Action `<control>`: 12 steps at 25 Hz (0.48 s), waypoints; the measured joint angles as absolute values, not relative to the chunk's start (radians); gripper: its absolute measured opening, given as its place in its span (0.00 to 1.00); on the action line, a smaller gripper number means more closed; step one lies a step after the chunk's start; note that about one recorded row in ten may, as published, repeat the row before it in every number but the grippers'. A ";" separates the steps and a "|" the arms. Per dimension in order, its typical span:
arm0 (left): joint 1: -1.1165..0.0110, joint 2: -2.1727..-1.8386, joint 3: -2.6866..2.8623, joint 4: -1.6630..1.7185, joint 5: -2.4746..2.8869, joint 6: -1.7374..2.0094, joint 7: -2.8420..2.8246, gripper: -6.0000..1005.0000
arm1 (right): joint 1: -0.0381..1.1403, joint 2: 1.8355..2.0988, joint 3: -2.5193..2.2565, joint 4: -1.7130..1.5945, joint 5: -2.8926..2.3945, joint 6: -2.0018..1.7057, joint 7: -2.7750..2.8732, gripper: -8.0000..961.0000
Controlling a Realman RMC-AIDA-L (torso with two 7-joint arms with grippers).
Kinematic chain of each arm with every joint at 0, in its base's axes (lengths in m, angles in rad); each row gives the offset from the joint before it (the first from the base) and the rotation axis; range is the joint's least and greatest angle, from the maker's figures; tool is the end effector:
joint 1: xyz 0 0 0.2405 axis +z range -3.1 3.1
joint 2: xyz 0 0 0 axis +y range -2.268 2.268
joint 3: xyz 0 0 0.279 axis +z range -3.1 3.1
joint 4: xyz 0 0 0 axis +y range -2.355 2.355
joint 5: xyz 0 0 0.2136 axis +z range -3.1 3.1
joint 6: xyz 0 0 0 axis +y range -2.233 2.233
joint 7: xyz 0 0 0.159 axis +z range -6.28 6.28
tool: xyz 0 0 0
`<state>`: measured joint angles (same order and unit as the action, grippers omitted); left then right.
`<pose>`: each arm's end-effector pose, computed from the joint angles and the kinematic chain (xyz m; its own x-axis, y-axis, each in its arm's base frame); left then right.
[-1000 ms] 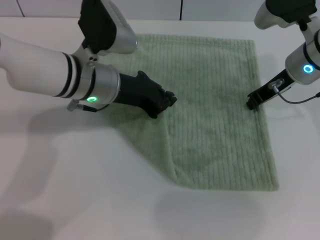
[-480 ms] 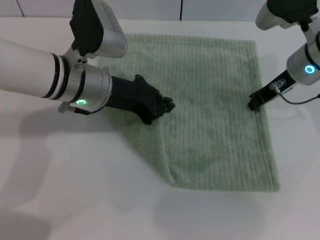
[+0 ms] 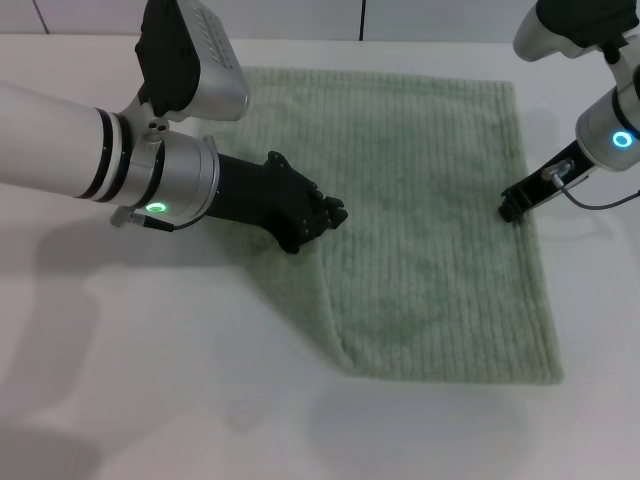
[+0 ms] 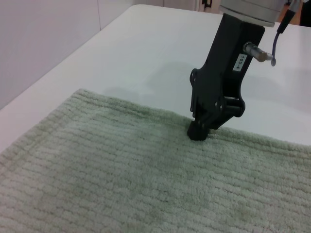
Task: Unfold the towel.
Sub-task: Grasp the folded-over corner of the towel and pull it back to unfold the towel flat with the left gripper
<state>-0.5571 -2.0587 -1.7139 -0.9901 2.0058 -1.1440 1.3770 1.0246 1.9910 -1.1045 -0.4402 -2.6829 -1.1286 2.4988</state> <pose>-0.2074 0.3846 -0.0756 0.9717 0.2138 0.1008 0.2330 -0.9382 -0.2558 0.2404 0.4565 -0.0501 0.5785 -0.8031 0.1430 -0.6552 -0.5619 -0.5049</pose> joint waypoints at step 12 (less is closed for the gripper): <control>-0.535 -2.057 -1.786 -0.990 2.021 -1.158 1.387 0.06 | 1.025 1.991 -1.104 -0.440 -2.686 -1.130 2.499 0.01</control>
<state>-0.5347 -2.0571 -1.7861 -0.9898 2.0212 -1.1582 1.3867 1.0246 1.9911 -1.1044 -0.4403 -2.6864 -1.1303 2.4989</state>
